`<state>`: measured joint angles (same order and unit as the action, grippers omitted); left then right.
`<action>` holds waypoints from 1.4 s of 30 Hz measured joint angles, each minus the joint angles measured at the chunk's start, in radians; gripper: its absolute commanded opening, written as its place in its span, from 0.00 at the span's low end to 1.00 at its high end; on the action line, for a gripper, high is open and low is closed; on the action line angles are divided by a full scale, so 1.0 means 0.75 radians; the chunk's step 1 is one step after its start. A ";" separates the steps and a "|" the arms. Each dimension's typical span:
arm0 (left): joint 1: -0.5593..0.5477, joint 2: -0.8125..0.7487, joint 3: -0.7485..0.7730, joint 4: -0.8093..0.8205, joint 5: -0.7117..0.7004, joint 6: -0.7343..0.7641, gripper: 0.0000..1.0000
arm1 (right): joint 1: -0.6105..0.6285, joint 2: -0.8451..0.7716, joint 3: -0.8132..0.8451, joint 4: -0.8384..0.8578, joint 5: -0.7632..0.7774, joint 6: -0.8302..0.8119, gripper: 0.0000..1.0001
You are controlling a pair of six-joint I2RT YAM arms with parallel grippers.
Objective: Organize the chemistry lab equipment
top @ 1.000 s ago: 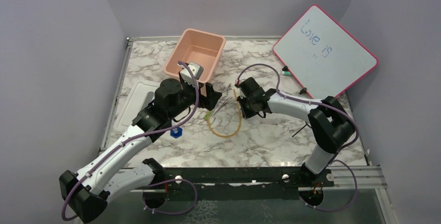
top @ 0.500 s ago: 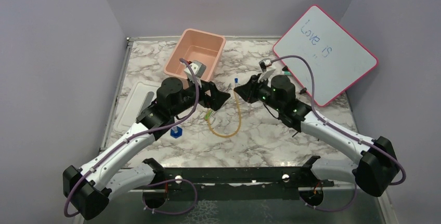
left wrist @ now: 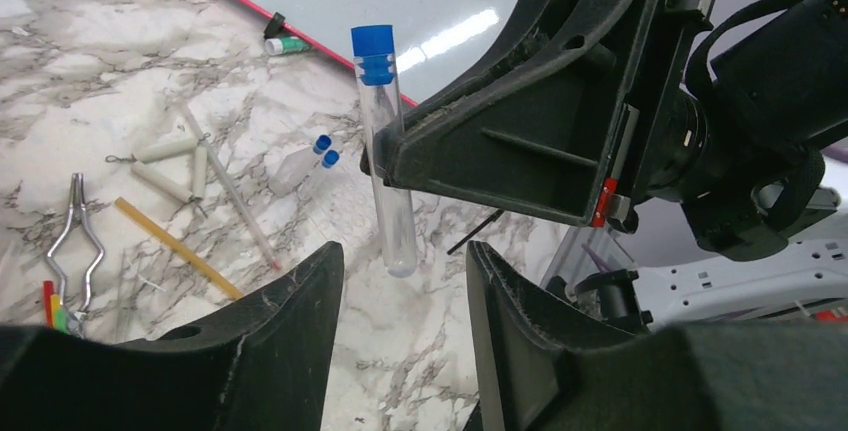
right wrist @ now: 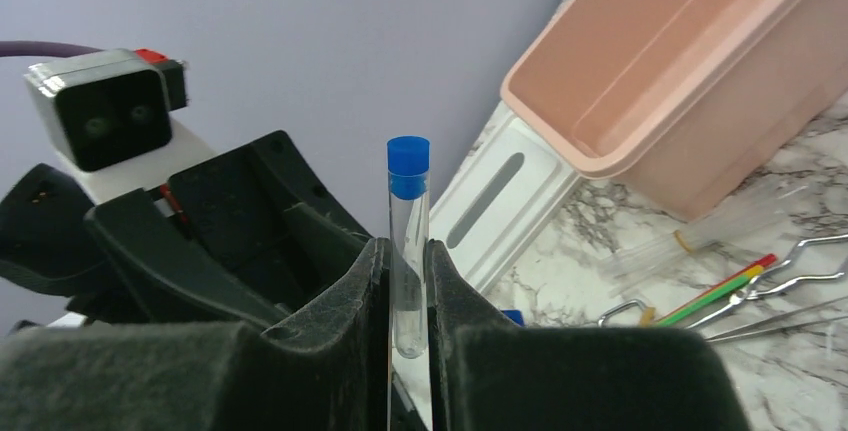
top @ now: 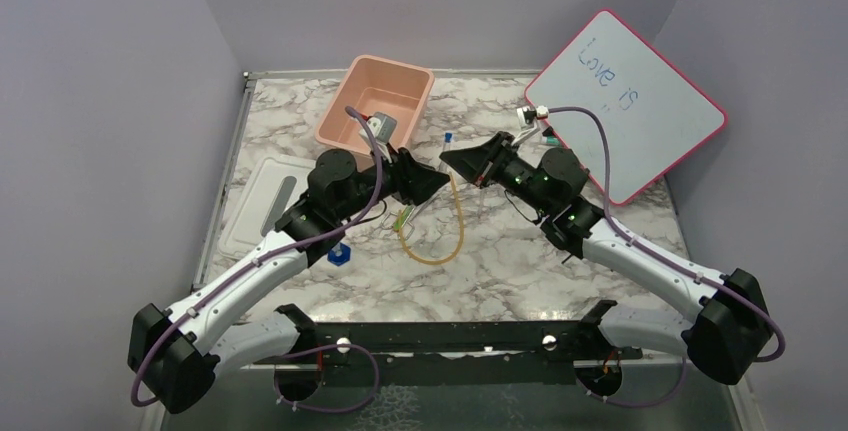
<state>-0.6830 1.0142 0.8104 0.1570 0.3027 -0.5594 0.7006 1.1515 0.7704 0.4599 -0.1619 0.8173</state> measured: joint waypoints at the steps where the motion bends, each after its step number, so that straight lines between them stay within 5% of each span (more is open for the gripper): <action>1: 0.000 0.003 0.000 0.006 0.000 -0.009 0.46 | 0.000 0.000 0.000 0.010 -0.017 0.017 0.13; 4: 0.000 0.030 0.000 0.019 0.000 -0.045 0.38 | 0.000 0.001 0.000 0.030 -0.066 0.058 0.13; 12: -0.009 0.051 -0.005 0.041 0.015 -0.084 0.00 | -0.003 -0.001 -0.002 0.021 -0.112 0.075 0.17; 19: -0.009 -0.006 -0.047 0.021 0.017 0.064 0.00 | 0.001 -0.001 0.080 -0.159 -0.152 -0.008 0.42; 28: -0.008 -0.033 0.097 -0.156 0.157 0.440 0.00 | 0.001 0.023 0.521 -0.657 -0.168 -0.217 0.47; 34: -0.008 -0.035 0.218 -0.307 0.232 0.694 0.00 | 0.001 0.041 0.649 -0.918 -0.224 -0.323 0.46; 42: -0.008 -0.037 0.221 -0.454 0.271 0.925 0.00 | 0.001 0.041 0.652 -1.044 -0.374 -0.381 0.23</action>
<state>-0.6888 0.9863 0.9760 -0.1833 0.5056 0.1345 0.7010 1.1820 1.2591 -0.3229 -0.4423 0.5316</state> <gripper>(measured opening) 0.114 0.270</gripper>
